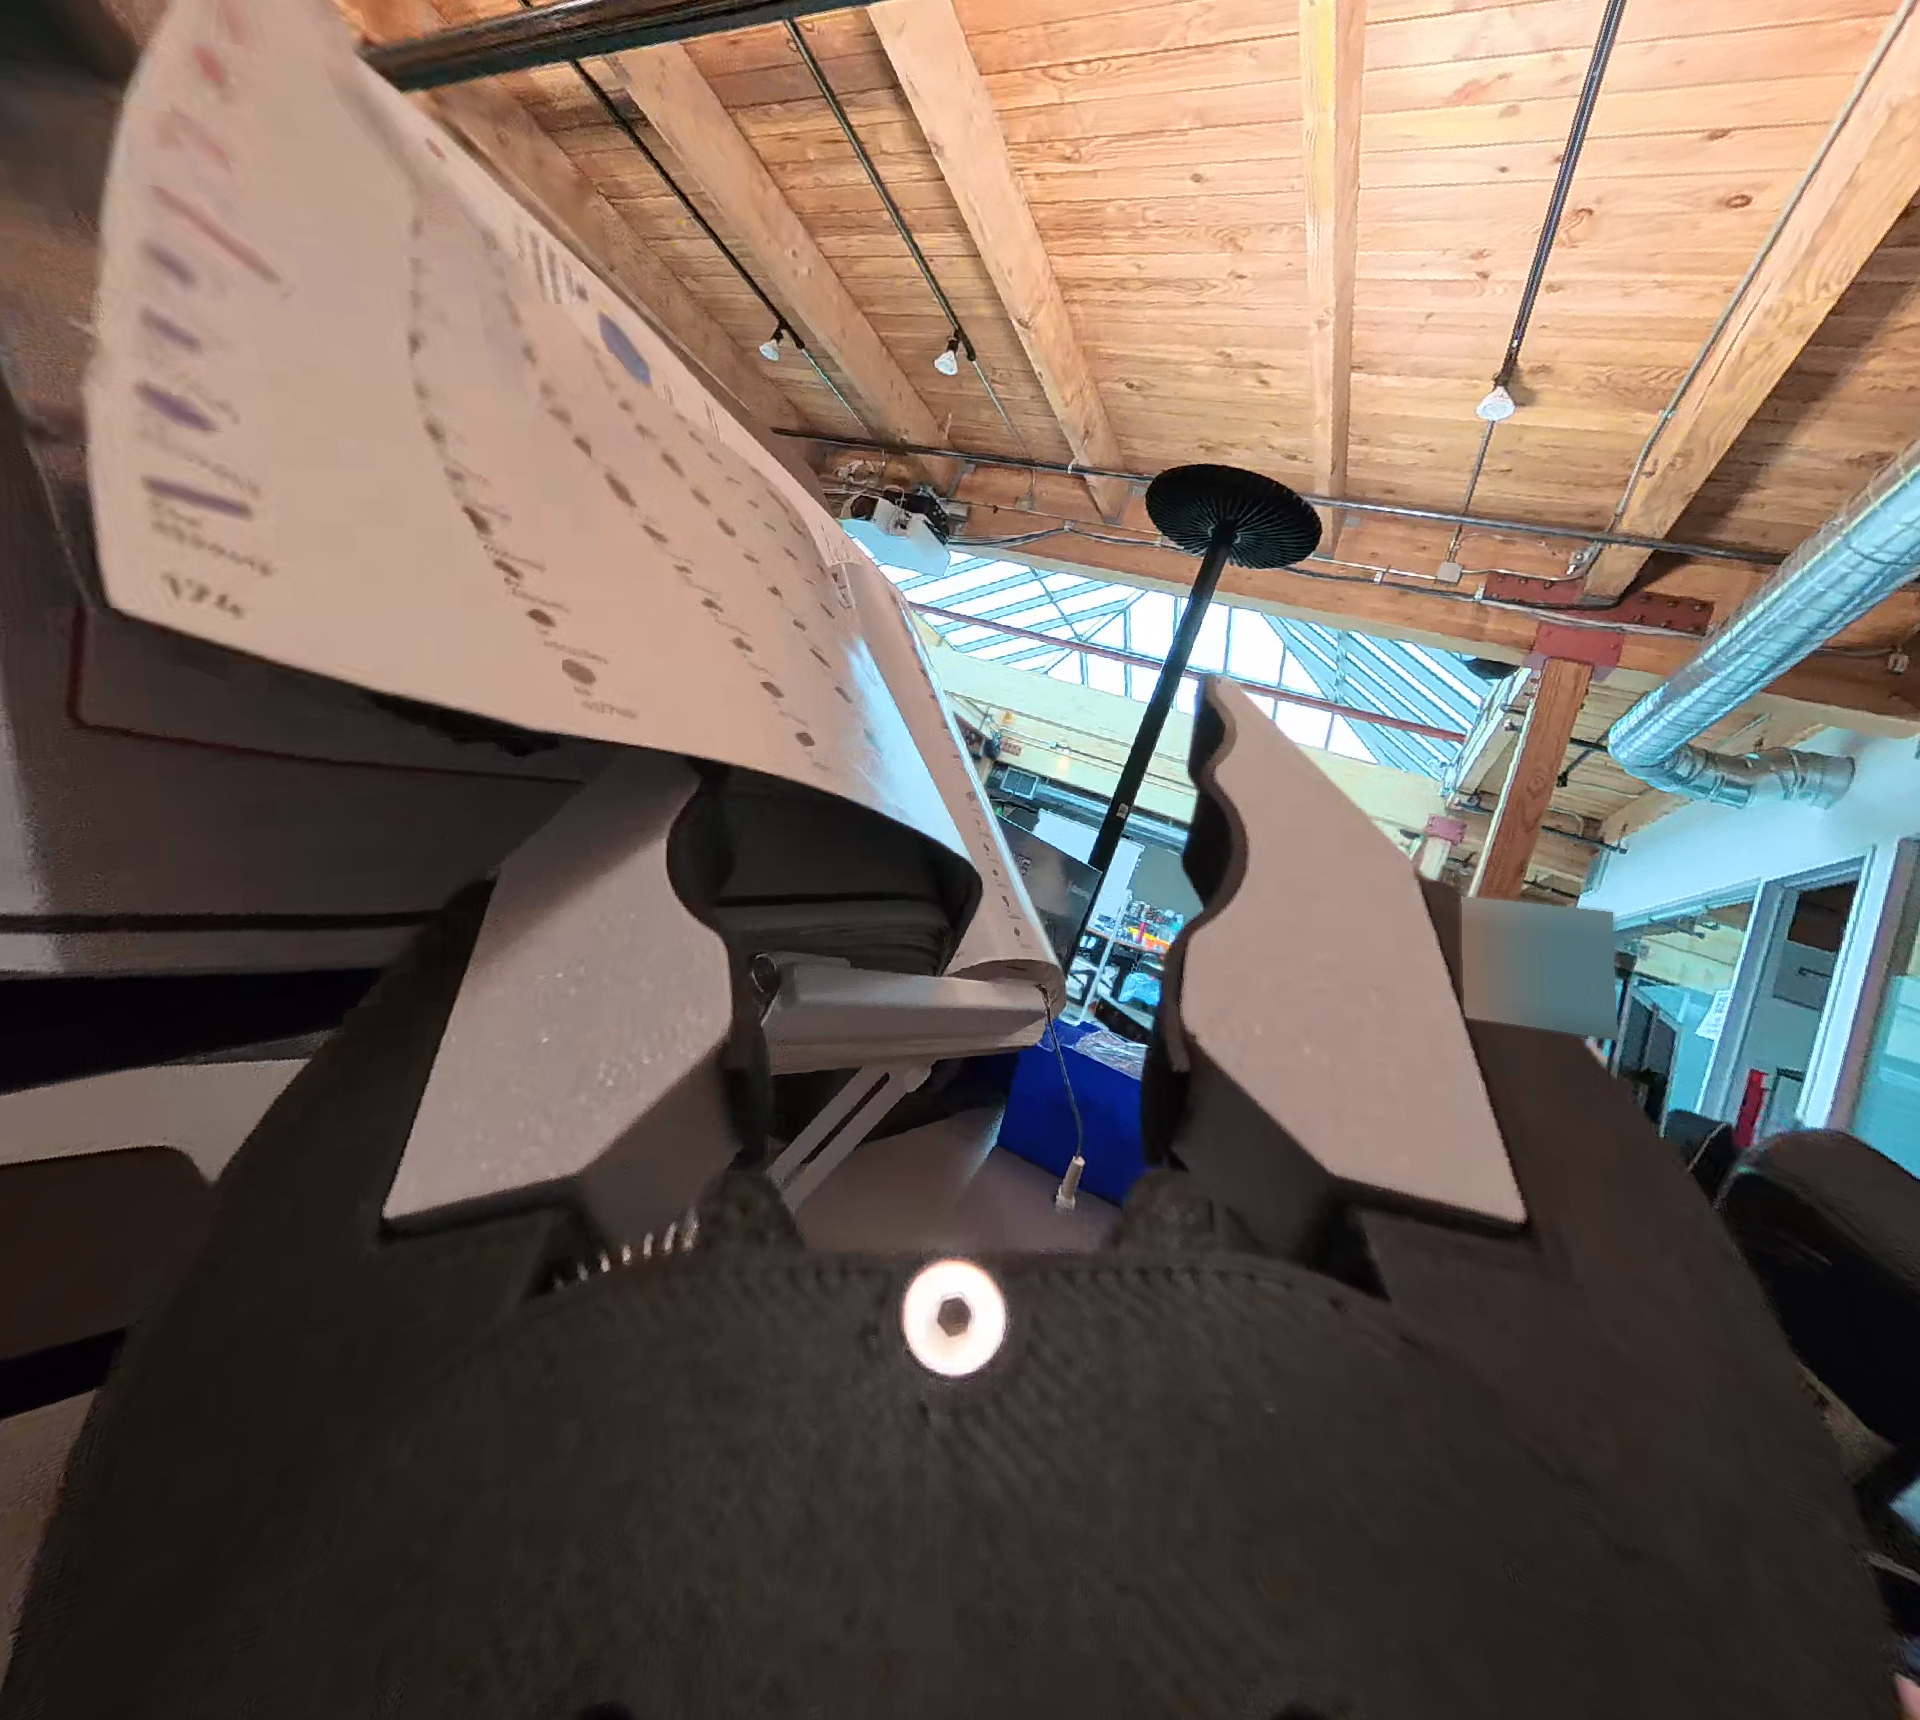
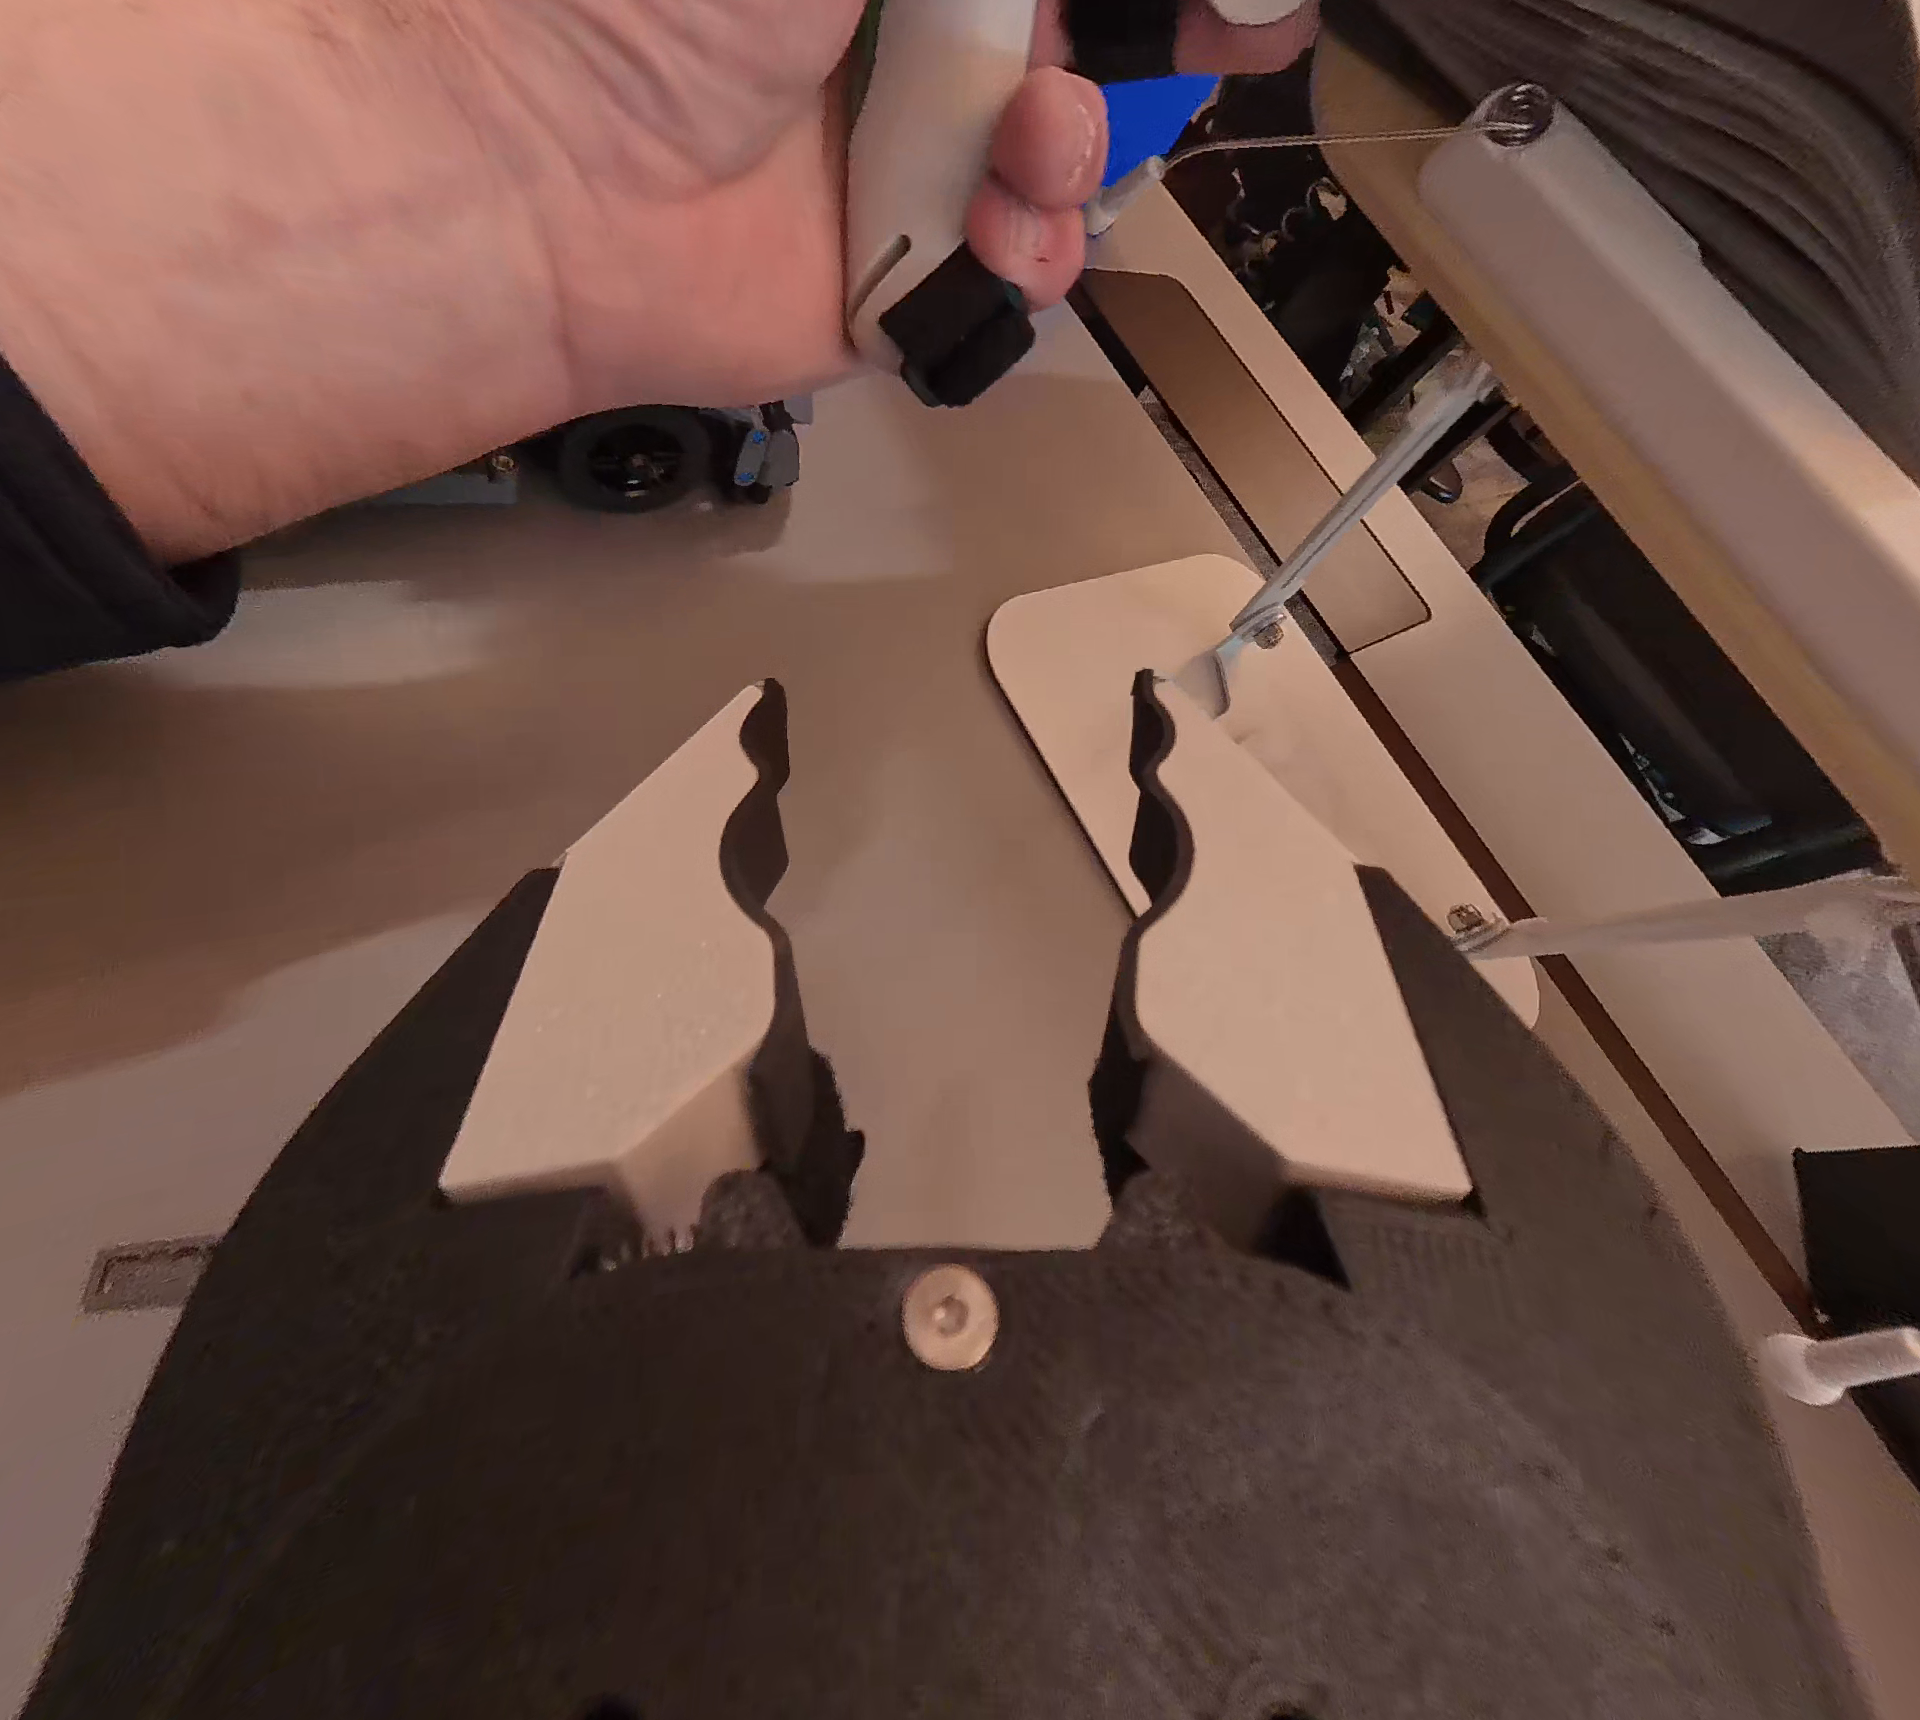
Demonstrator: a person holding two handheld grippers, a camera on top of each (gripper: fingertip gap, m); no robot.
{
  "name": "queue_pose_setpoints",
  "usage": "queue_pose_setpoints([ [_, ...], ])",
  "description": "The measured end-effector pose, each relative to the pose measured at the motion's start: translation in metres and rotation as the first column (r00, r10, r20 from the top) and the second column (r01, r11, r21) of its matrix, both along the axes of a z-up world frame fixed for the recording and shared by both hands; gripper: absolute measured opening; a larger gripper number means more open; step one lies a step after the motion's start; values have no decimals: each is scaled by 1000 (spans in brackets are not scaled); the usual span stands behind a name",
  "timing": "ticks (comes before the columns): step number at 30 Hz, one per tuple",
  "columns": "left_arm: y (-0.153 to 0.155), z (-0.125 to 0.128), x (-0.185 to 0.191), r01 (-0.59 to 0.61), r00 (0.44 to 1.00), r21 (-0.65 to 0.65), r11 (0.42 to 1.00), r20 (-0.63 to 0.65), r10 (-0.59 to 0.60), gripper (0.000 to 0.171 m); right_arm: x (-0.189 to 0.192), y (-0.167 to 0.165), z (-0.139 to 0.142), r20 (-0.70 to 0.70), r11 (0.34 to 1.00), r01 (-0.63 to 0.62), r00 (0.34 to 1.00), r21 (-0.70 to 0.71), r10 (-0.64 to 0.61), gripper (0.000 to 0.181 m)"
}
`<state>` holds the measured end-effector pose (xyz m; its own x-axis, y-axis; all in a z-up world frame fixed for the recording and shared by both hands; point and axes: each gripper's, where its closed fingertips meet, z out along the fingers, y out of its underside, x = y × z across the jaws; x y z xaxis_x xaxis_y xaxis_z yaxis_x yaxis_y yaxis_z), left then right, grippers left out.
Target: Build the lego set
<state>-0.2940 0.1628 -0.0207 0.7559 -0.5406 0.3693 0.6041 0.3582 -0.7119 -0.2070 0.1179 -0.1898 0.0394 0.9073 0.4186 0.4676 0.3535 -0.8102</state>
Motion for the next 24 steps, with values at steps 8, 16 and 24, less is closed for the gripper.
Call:
queue_pose_setpoints([
  [8, 5, -11, -17, -92, 996, -103, 990, -6, 92, 26, 1, -4, 1, 14, 1000, -20, 1000, 8, 20, 61],
  [16, 2, -6, -17, -161, 986, -110, 981, -69, 154, 0, 0, -13, -9, 70, 997, -67, 995, 40, 64, 55],
  [24, 2, -7, -19, -174, 983, -121, 977, -76, 165, 0, 0, -19, -15, 103, 994, -96, 991, 52, 91, 50],
])
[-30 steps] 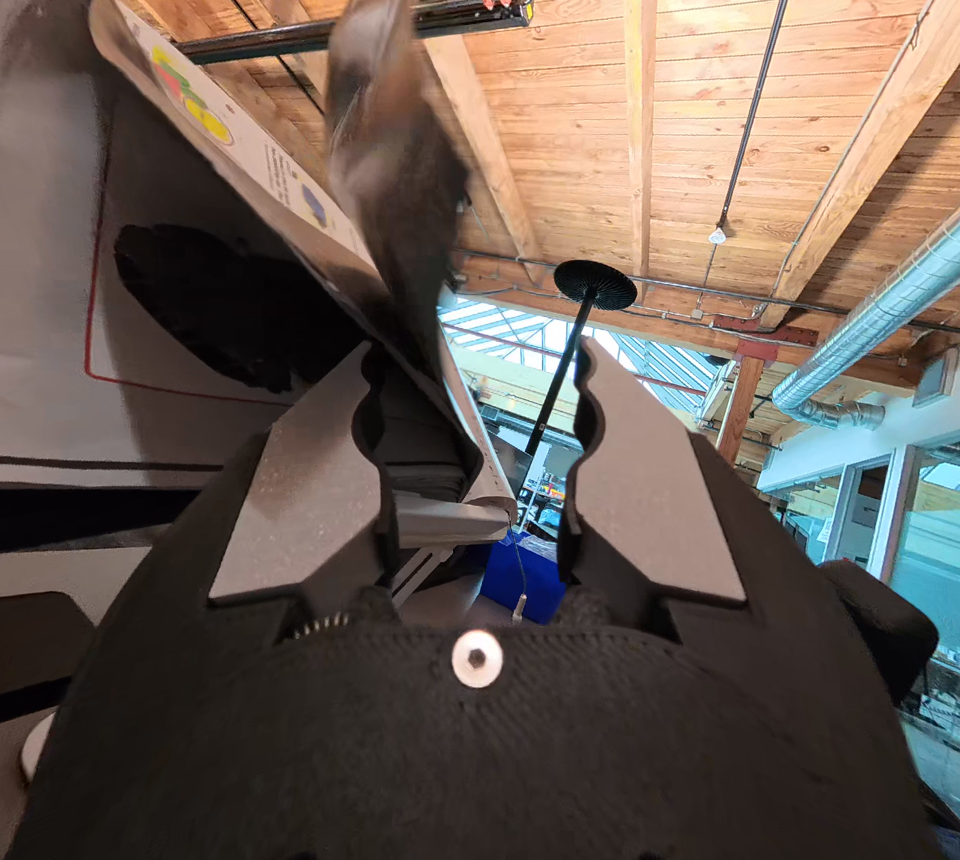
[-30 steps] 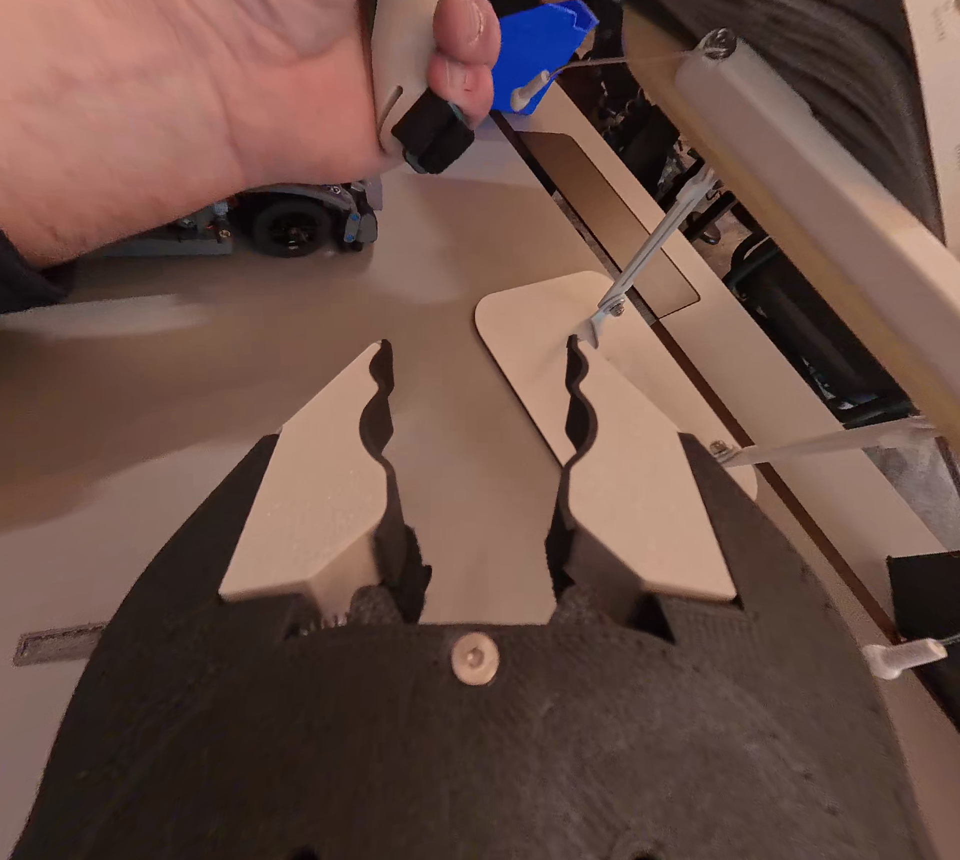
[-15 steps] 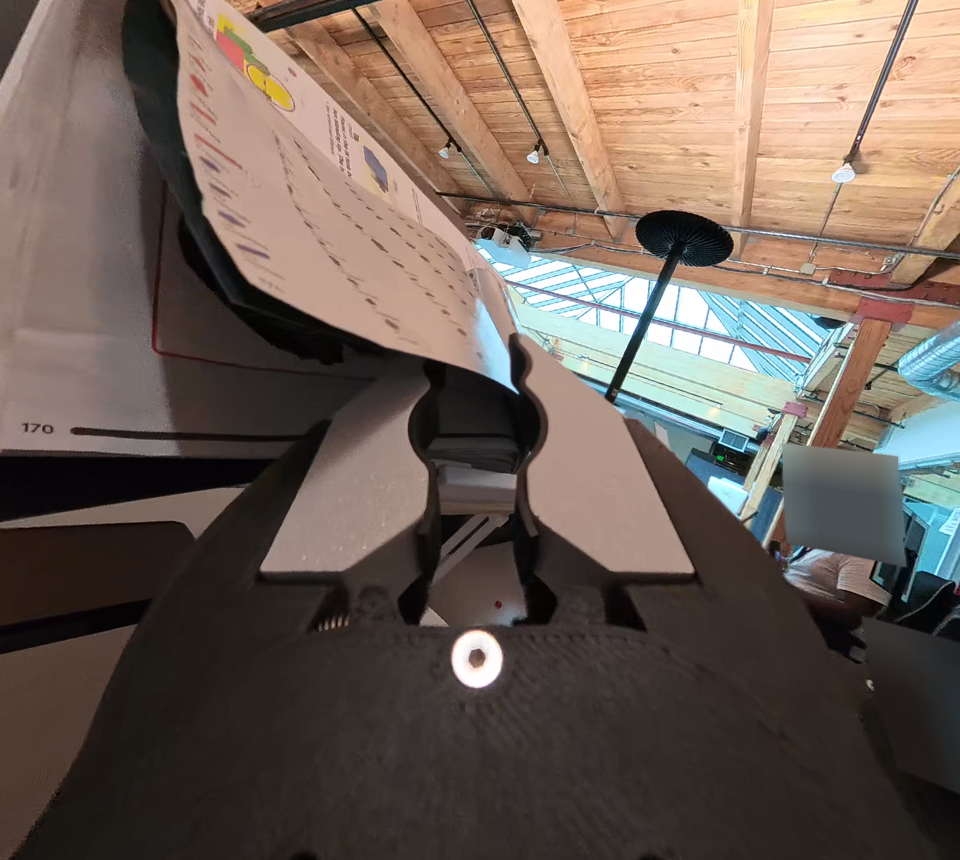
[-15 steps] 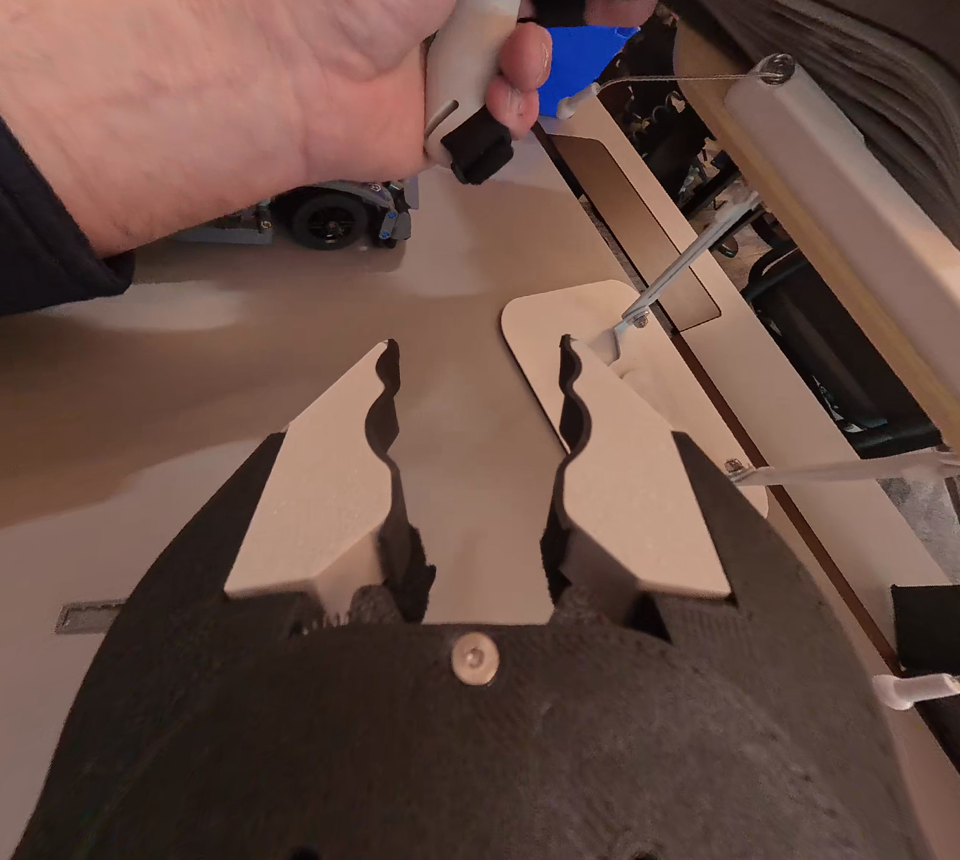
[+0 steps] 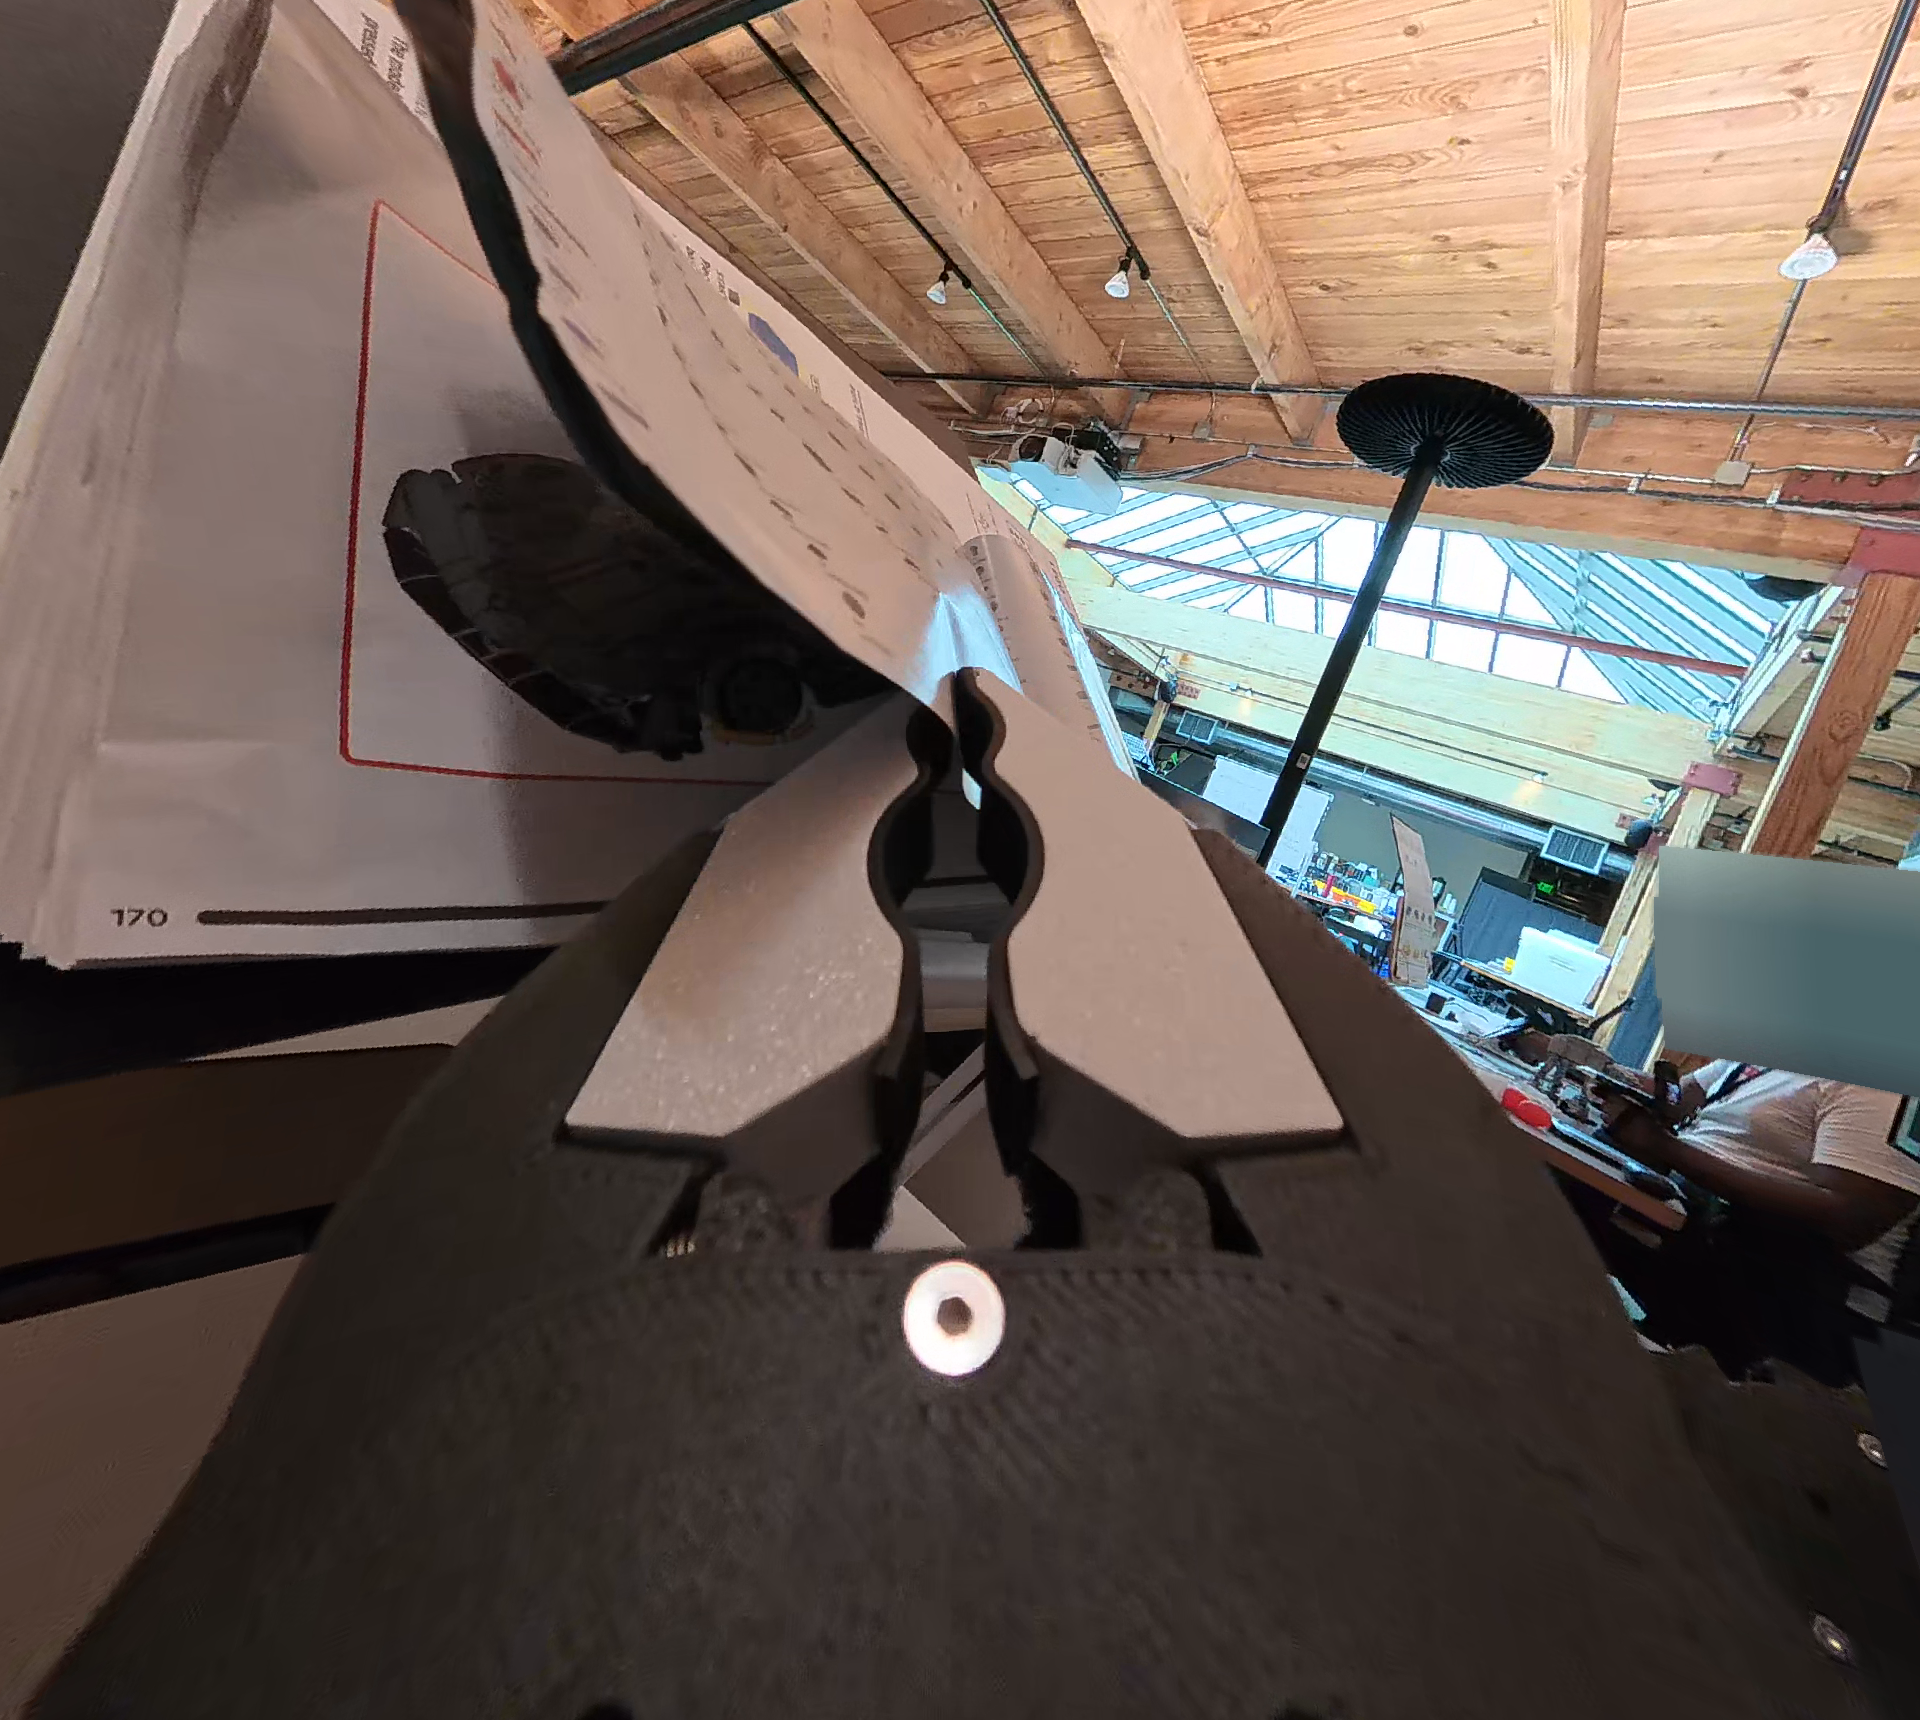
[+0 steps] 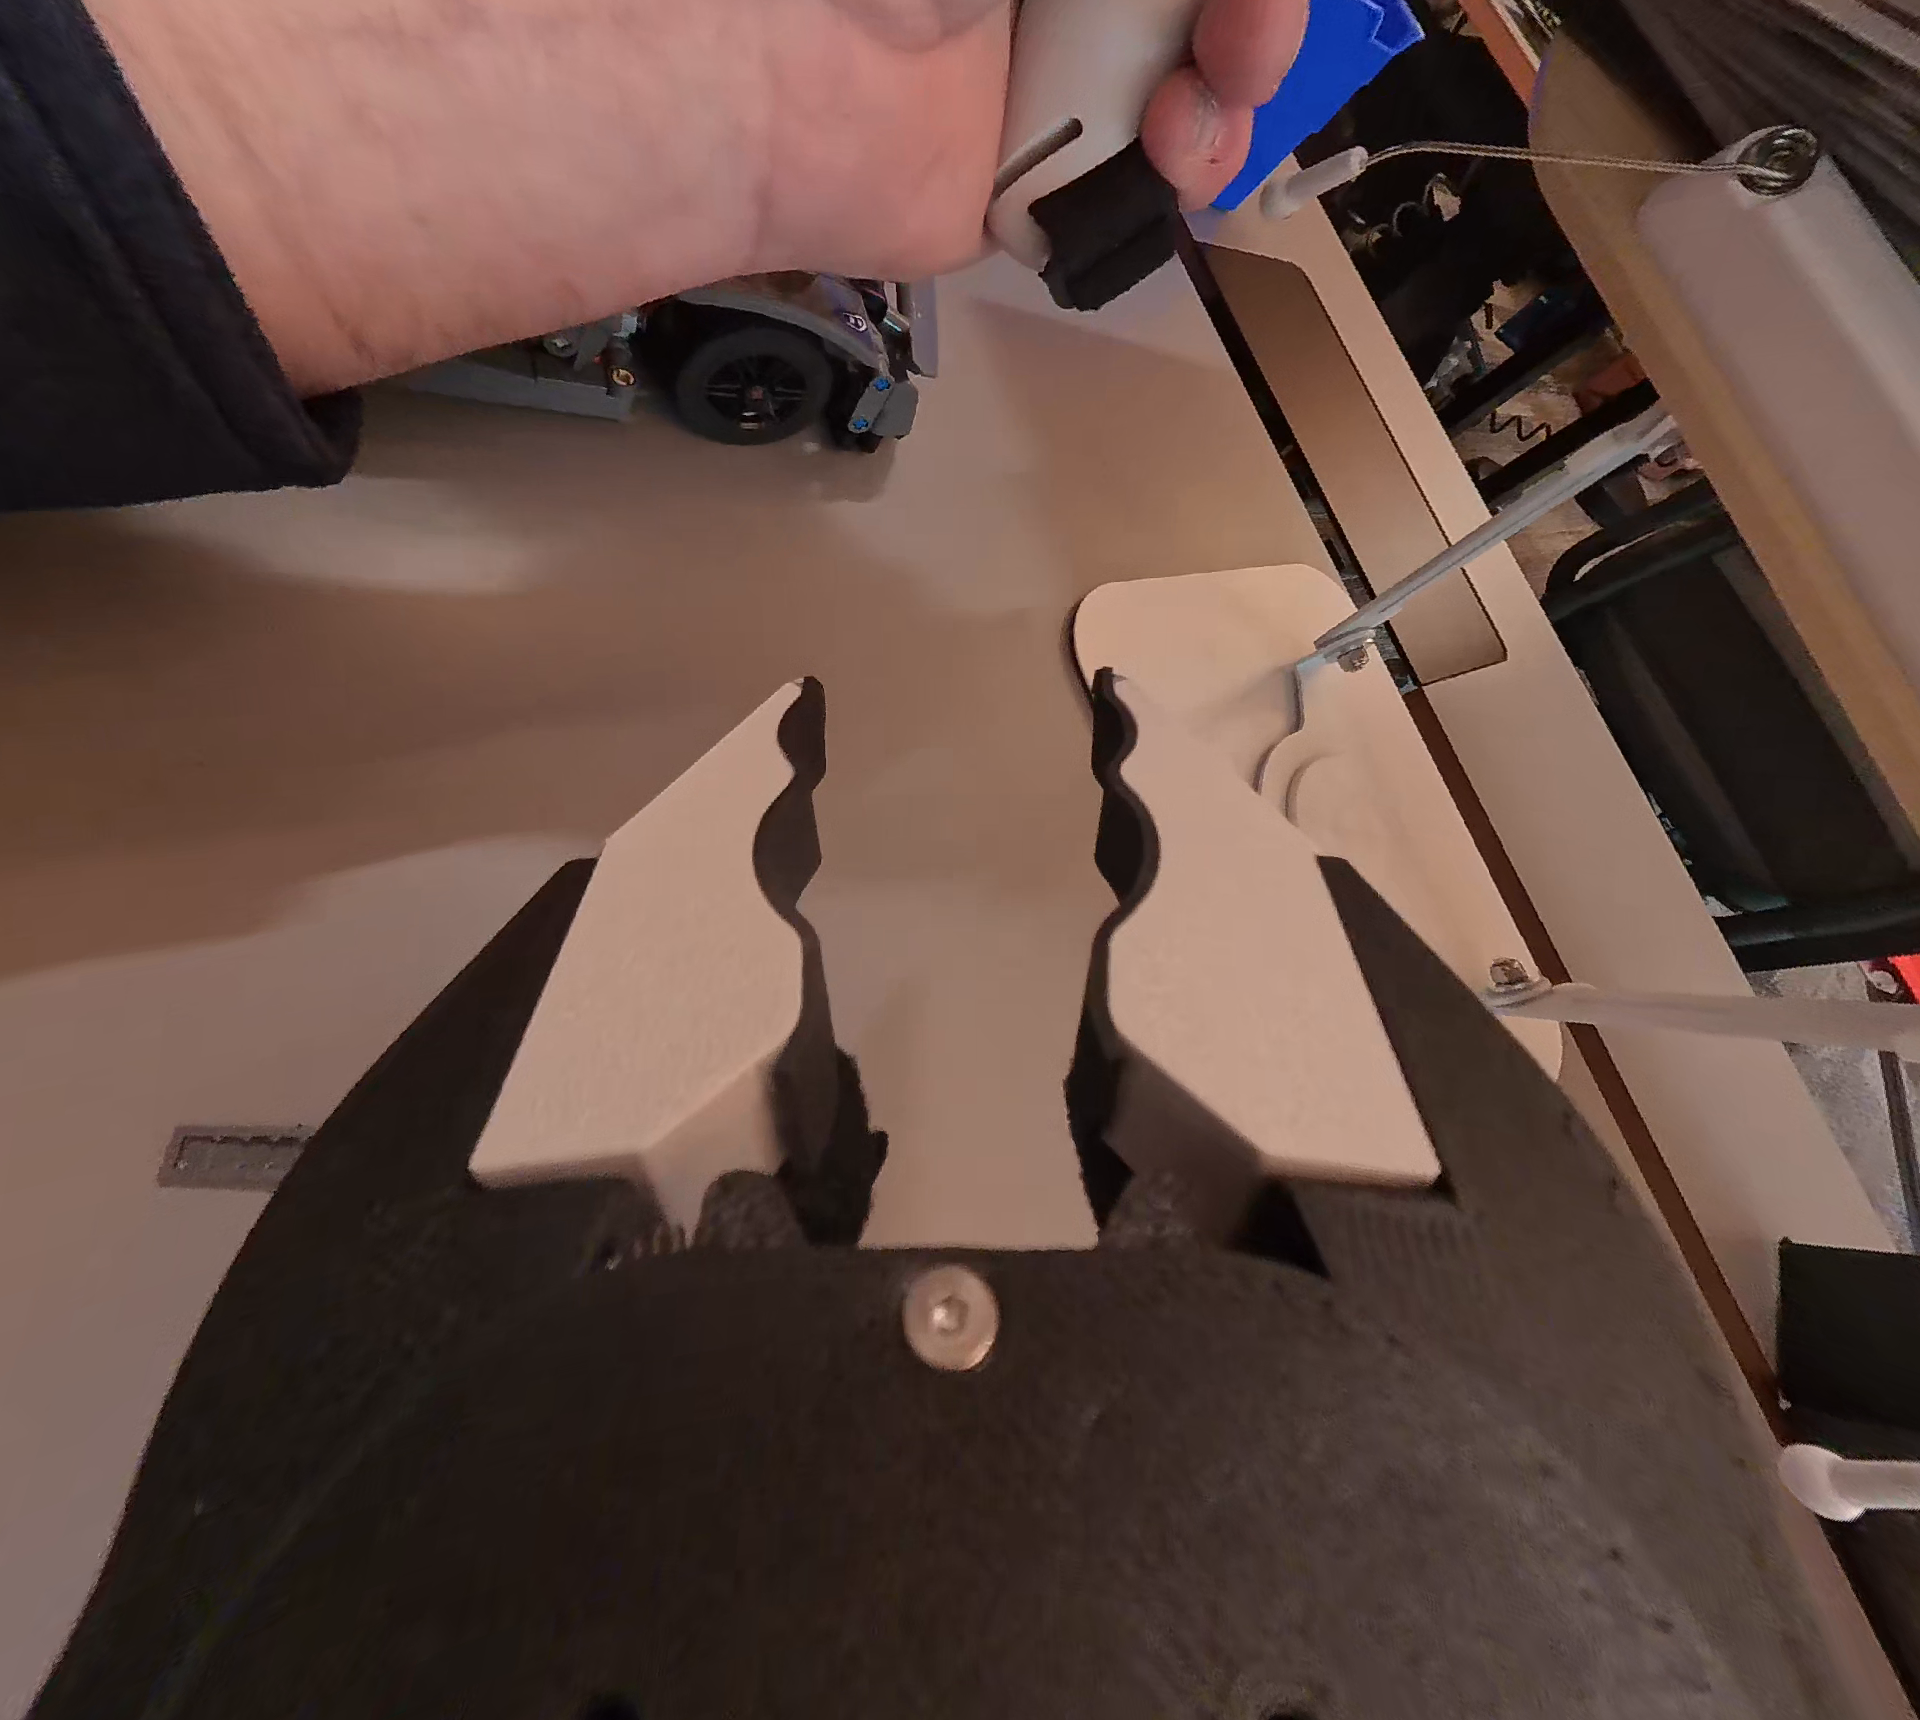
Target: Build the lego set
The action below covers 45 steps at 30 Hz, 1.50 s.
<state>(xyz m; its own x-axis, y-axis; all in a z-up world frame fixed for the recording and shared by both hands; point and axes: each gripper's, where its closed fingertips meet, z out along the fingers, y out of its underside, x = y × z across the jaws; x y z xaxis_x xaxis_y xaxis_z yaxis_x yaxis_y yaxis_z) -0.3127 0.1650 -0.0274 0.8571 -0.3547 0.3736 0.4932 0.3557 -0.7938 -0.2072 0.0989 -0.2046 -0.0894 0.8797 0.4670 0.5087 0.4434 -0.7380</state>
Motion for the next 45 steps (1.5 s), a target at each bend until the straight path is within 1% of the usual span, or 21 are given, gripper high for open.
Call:
queue_pose_setpoints([
  [12, 1, -3, -4, 12, 999, -6, 1000, 33, -11, 0, 0, -4, -9, 38, 1000, -19, 999, 25, 19, 49],
  [21, 1, -4, -4, 11, 999, -7, 1000, 37, -11, 0, 0, -11, -7, 43, 996, -51, 998, 75, 47, 45],
  [32, 1, -4, -4, 6, 999, -12, 1000, 35, -6, 0, 0, -12, -8, 50, 995, -61, 997, 76, 57, 43],
  [45, 0, -3, -2, 5, 1000, -9, 1000, 30, -5, 0, 3, -8, -2, 35, 996, -49, 998, 78, 46, 42],
])
